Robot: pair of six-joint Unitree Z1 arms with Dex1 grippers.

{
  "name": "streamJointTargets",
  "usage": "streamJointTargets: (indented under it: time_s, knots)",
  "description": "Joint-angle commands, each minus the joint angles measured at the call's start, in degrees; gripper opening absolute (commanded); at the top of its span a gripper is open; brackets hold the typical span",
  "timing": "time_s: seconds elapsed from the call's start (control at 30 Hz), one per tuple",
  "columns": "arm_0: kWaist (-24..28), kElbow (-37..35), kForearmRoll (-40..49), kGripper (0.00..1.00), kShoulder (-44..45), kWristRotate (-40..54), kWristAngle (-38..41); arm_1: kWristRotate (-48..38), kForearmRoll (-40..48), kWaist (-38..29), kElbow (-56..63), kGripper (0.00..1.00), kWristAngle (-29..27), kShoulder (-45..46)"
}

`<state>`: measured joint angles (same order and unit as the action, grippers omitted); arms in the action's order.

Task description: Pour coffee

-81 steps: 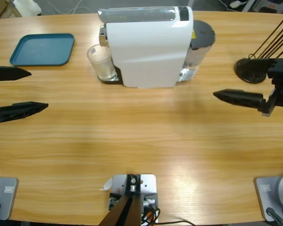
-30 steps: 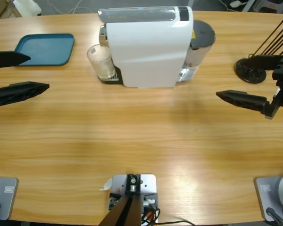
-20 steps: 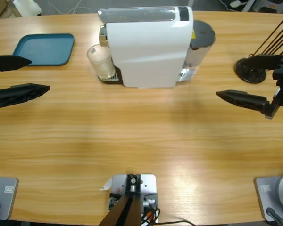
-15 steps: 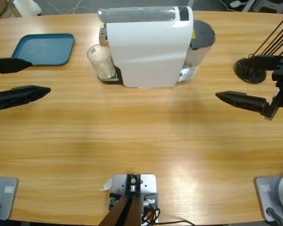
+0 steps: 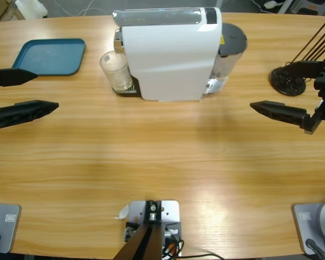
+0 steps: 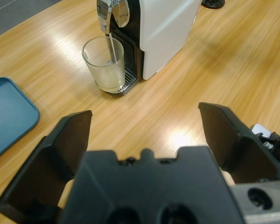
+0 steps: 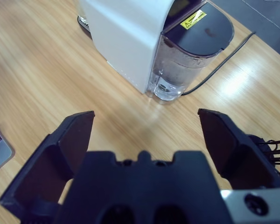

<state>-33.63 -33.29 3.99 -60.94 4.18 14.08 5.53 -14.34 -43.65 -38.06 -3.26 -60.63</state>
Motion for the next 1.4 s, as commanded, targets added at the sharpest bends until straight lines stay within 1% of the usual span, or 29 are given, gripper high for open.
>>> streamJointTargets:
  time_s: [0.03,1.4]
  knots:
    - [0.59,2.17,-0.65,1.0,1.05,-0.14,-0.46,-0.94,-0.69,-0.73,1.14,1.0,-1.12,-0.72]
    - [0.76,2.33,-0.65,1.0,0.12,1.58,-0.55,-1.68,-1.13,-0.73,0.97,1.0,-1.23,-1.33]
